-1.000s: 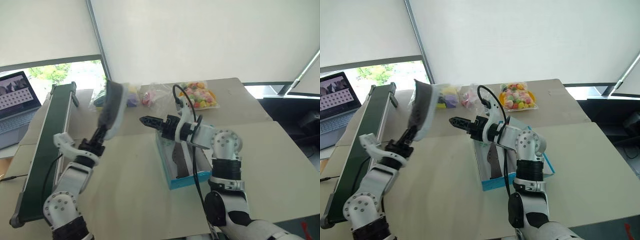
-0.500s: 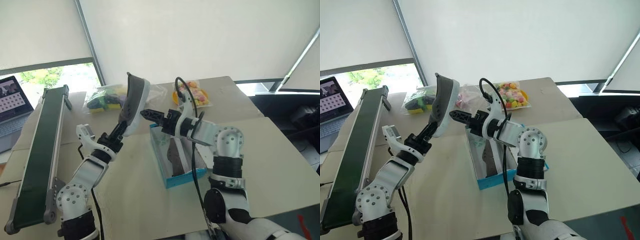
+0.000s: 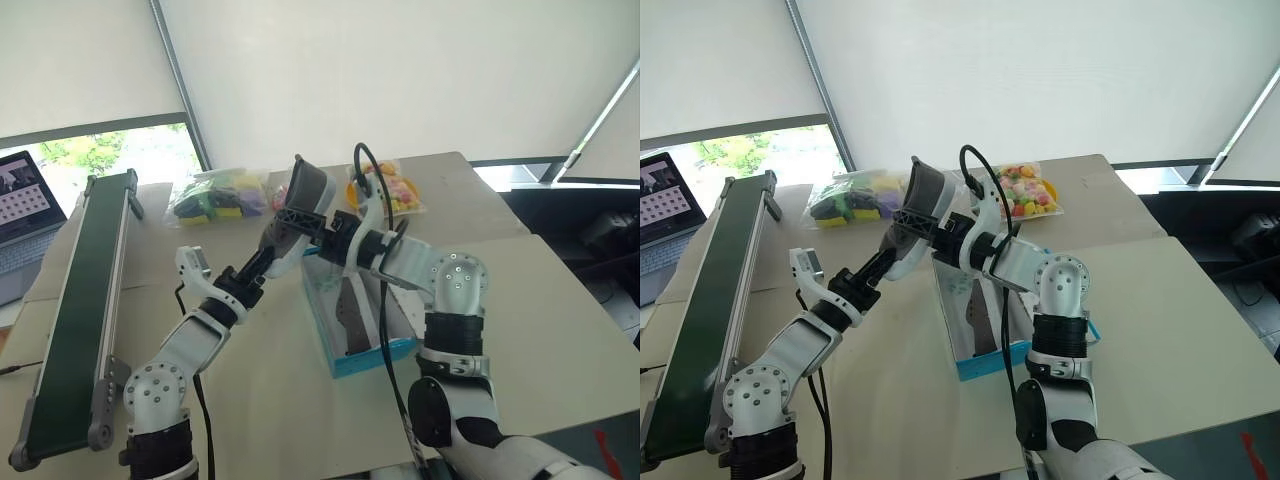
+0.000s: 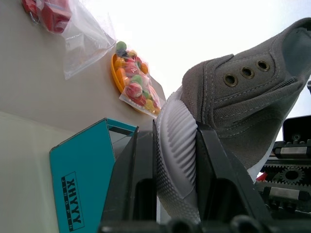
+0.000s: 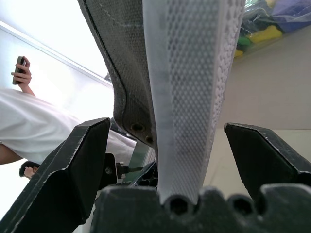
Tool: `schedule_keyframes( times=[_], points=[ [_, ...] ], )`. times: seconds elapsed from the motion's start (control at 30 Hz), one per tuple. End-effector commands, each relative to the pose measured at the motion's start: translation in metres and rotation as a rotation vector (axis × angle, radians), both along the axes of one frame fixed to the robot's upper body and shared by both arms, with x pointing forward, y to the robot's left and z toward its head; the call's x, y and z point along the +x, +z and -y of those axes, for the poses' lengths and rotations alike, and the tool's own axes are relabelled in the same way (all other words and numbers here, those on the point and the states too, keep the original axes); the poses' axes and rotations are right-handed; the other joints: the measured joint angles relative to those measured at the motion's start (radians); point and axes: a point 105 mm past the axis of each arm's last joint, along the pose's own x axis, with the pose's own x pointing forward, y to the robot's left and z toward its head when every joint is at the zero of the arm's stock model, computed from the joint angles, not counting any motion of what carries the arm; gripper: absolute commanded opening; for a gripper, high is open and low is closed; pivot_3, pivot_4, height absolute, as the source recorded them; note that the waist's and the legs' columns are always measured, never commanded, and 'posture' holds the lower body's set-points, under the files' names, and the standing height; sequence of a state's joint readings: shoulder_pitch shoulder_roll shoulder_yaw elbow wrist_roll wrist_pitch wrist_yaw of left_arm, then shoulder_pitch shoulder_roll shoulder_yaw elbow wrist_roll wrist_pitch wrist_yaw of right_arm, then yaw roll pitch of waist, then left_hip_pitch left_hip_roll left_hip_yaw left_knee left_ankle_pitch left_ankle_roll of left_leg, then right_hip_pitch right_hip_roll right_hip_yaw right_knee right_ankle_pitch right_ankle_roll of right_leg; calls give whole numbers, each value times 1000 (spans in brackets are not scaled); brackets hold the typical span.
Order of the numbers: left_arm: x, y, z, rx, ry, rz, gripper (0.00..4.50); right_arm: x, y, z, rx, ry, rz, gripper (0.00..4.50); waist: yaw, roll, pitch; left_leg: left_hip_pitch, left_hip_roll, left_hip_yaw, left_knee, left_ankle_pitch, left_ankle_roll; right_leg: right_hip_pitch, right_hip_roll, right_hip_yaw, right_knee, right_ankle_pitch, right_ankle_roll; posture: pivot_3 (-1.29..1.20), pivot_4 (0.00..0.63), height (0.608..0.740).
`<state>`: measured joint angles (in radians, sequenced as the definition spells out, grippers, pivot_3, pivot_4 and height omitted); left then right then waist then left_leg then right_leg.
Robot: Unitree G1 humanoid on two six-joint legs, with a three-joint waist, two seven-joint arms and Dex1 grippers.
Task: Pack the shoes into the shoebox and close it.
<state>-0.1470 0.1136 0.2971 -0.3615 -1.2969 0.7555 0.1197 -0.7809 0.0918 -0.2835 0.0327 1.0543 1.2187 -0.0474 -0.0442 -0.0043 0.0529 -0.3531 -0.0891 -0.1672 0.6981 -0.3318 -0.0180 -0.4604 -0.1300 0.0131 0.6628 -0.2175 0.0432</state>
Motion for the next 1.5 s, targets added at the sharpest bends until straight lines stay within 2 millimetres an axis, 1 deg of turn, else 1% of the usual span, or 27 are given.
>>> schedule_keyframes(
  times=[0.03, 0.1, 0.23, 0.27, 0.3, 0.33, 0.57, 0.7, 0.77, 0.8, 0.9, 0.93, 1.0, 1.03, 1.1, 1.17, 1.23, 1.37, 1.47, 1.5],
  points=[
    [-2, 15, 0, -18, 6, 62, 635, -8, 32, -22, 93, 47, 71, 3985, 0, 0, 0, 0, 0, 0, 0, 0, 0, 0, 0, 0, 0, 0, 0, 0, 150, 646],
    [-2, 14, -2, -16, 16, 60, 635, -8, 31, -21, 90, 44, 73, 3463, 0, 0, 0, 0, 0, 0, 0, 0, 0, 0, 0, 0, 0, 0, 0, 0, 150, 646],
    [-1, 12, -4, 6, 26, 60, 635, -8, 31, -20, 79, 41, 83, 2073, 0, 0, 0, 0, 0, 0, 0, 0, 0, 0, 0, 0, 0, 0, 0, 0, 150, 646],
    [-1, 12, -5, 18, 27, 60, 635, -8, 31, -20, 75, 40, 85, 1837, 0, 0, 0, 0, 0, 0, 0, 0, 0, 0, 1, 0, 0, 0, 0, 0, 150, 646],
    [-1, 11, -5, 30, 26, 59, 635, -8, 31, -20, 74, 41, 85, 1407, 0, 0, 0, 0, 0, 1, 0, 0, 0, 0, 1, 0, 0, 0, 0, 0, 150, 646],
    [-1, 10, -5, 36, 25, 58, 635, -8, 31, -20, 70, 38, 86, 1084, 0, 0, 0, 0, 0, 1, 0, 0, 0, 0, 1, 0, 0, 0, 0, 0, 150, 646],
    [0, 5, -2, 93, 6, 56, 635, -5, 30, -17, 59, 9, 89, 1084, 0, 0, 0, 0, -1, 0, 0, 0, 0, 0, 0, 0, 0, 0, 0, 0, 150, 646],
    [1, 3, 2, 150, -22, 70, 635, 3, 32, -10, 94, -60, 72, 1084, 0, 0, 0, 0, -1, 0, 0, 0, 0, 0, 0, 0, 0, 0, 0, 0, 150, 646],
    [1, 8, 5, 177, -44, 107, 1508, 7, 35, -6, 114, -96, 65, 1036, 0, 1, 0, 0, -1, 0, -1, 0, 0, 0, 0, 0, 0, 0, 0, 0, 150, 646],
    [0, 9, 6, 191, -55, 119, 1760, 9, 35, -5, 121, -107, 62, 1036, 0, 1, 0, 0, -1, 0, -1, 0, 0, 0, 0, 0, 0, 0, 0, 0, 150, 646],
    [-1, 12, 12, 283, -102, 157, 2921, 12, 37, -1, 131, -138, 61, 1036, 1, 1, 0, 0, -1, 0, 0, 0, 0, 0, 0, 0, 0, 0, 0, 0, 150, 646],
    [-3, 11, 14, 332, -133, 171, 3206, 14, 38, 3, 133, -157, 61, 1036, 0, 1, 1, 0, -1, 0, -1, 0, 0, 0, 0, -1, 0, 0, 0, 0, 150, 646],
    [-11, 9, 12, 462, -219, 211, 3206, 23, 44, 24, 123, -223, 75, 1036, -2, 1, 1, 0, -1, 0, -1, 0, 0, 0, 1, -1, 0, 0, 0, 0, 150, 646],
    [-13, 7, 10, 503, -246, 219, 3206, 26, 46, 32, 118, -242, 81, 1036, -3, 3, 1, 0, -1, 1, -1, 0, 0, 0, 1, -1, 0, 0, 0, 0, 150, 646],
    [-19, 1, 3, 606, -317, 227, 3206, 30, 48, 51, 39, -262, 93, 1036, -5, 6, 3, 0, -1, 1, -1, 0, 1, -2, 1, -1, 1, 0, 0, 0, 150, 646],
    [-24, -2, -1, 689, -381, 252, 3206, 28, 50, 64, -48, -226, 105, 1036, -3, 8, 4, -1, -1, 1, -1, -1, 1, -3, 1, -1, 1, 0, 0, 0, 150, 646],
    [-31, -1, -3, 748, -455, 303, 3206, 21, 49, 74, -180, -137, 99, 1036, -1, 9, 5, -1, -2, 1, -2, -2, 3, -3, 1, -2, 1, 0, 0, 0, 150, 646],
    [-35, 5, -7, 833, -522, 418, 3206, 13, 42, 87, -340, -7, 4, 1036, -5, 9, 5, -1, 0, 6, -3, -4, 7, -2, 1, -4, 0, -1, -1, 0, 150, 646],
    [-40, 7, -5, 867, -566, 486, 3206, 8, 37, 87, -439, 76, -33, 1036, -5, 9, 6, -9, 3, 10, -3, -6, 10, 0, -1, -2, -6, -3, -4, 0, 150, 646],
    [-40, 6, -5, 866, -575, 494, 3206, 7, 31, 84, -475, 107, -52, 1036, -4, 9, 6, -9, 3, 10, -3, -6, 10, 0, -2, -2, -8, -3, -4, 0, 150, 646]
  ],
)
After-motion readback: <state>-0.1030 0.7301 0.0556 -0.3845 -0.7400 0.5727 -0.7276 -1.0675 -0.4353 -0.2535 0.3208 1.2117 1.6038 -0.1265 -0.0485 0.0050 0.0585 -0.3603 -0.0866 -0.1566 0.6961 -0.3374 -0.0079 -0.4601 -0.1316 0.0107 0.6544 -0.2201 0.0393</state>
